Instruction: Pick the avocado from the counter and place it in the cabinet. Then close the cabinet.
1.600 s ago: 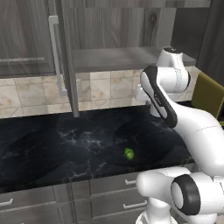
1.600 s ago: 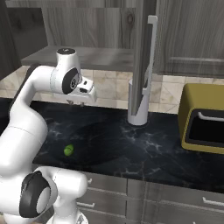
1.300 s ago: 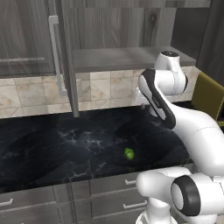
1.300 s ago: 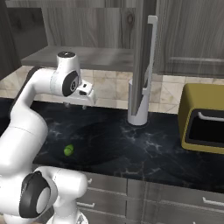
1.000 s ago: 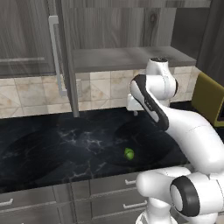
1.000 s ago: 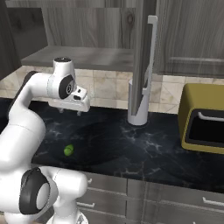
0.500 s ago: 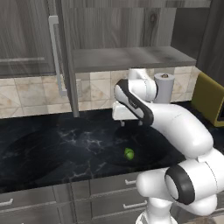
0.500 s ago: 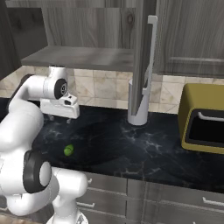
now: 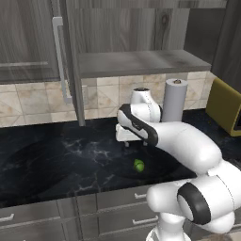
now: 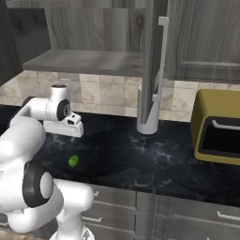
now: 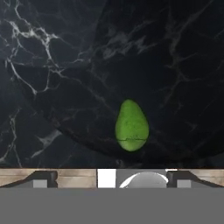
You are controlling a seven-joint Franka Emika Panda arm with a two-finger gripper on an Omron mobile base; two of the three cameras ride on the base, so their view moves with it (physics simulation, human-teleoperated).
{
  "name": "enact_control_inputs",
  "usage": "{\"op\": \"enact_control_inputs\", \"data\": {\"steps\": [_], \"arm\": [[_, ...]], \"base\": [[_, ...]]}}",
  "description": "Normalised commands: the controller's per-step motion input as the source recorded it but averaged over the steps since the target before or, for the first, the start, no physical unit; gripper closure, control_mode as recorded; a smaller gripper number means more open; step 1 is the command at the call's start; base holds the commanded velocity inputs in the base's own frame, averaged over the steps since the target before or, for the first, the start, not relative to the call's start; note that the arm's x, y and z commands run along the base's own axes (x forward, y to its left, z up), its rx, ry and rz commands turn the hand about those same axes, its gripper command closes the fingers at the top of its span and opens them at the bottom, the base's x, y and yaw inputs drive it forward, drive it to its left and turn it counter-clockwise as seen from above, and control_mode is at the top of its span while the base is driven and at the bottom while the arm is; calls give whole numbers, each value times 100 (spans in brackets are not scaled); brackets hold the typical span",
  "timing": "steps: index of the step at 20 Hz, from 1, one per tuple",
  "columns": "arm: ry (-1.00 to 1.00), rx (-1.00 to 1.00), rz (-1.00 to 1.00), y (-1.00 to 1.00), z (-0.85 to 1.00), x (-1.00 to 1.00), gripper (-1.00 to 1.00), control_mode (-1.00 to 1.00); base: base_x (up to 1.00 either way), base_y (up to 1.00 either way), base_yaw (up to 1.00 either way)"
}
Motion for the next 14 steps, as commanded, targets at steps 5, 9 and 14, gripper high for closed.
{"op": "enact_control_inputs", "data": {"steps": [5,9,14], "arm": [[-19,0,1,0,-26,0,-100,-100],[-6,0,0,0,-13,0,-100,-100],[-1,0,0,-9,-16,0,-100,-100]], "base": [[0,0,0],[0,0,0],[0,0,0]]}}
